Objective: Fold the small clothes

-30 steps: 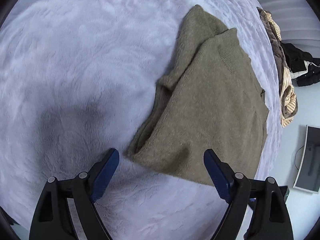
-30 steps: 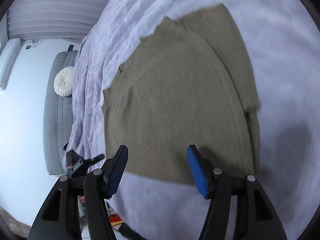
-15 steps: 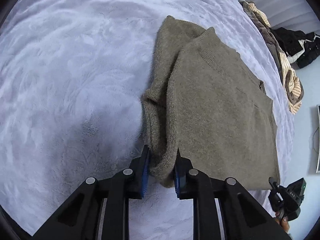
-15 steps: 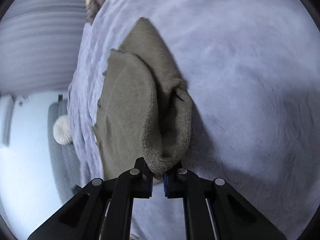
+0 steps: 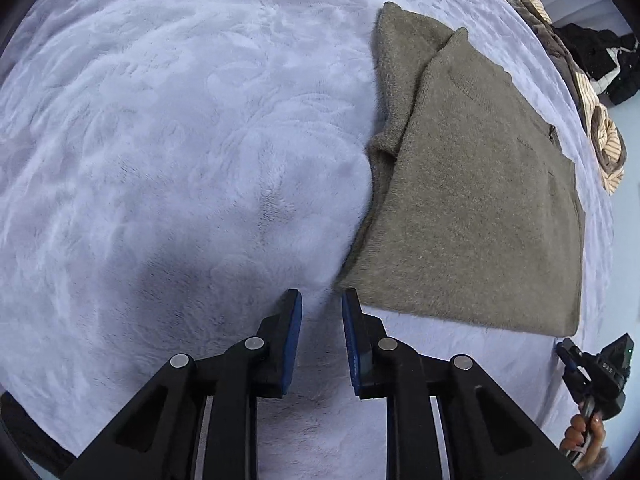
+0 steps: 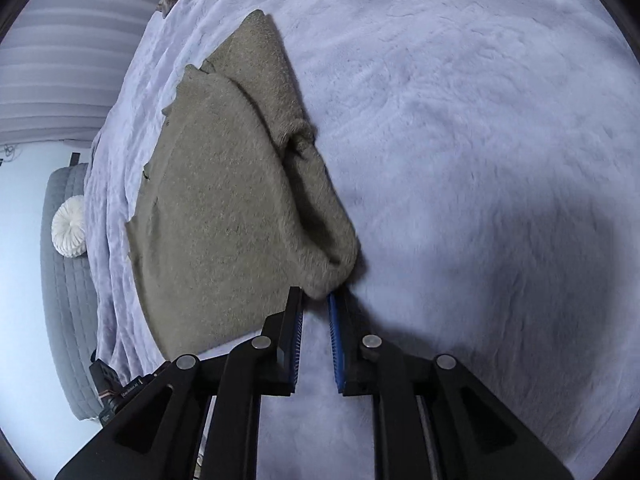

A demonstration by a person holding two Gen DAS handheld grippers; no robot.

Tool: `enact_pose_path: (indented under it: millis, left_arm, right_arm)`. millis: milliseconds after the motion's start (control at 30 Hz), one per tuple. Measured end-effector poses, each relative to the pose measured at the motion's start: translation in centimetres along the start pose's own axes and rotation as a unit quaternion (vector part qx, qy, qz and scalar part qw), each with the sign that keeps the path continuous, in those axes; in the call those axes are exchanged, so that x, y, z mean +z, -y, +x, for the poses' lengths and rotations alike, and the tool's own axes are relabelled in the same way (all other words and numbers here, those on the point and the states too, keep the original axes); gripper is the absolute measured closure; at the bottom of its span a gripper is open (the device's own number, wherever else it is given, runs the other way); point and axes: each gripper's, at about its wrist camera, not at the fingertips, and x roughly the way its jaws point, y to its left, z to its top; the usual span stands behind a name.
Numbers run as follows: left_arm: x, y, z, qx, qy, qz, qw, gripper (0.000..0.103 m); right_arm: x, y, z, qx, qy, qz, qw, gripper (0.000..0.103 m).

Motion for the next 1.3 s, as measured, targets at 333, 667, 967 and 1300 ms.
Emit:
enact_pose_path:
  millis: [333,667,967,1300]
  left_arm:
    - [1.7,-1.5,-2.8,-0.007,0.025,0.077,0.9967,0.016]
    - [3.7,-4.7,-3.9,-0.007,0.038,0.101,0.9941,0.016]
    - [5.7,-5.0,-2.5,-0.002,0.043,0.091,0.9949,0.016]
    - [7.2,-5.5,-1.9,-0.001,0.049,0.083,0.9953,0.016]
  right_arm:
    - [-11.6,-12.5,13.3,0.148,-0.128,0.010,0.981,0.045]
    - [-12.6,-18.8,21.8,0.115,-0.096,0.016,0.989,0.095]
    - [-13.3,-25.1,20.1,0.049,-0.156,-0.145,0.976,0.091]
    - [-1.3,-33.1,25.2,-0.004,0.005,-0.204,0.979,0.091]
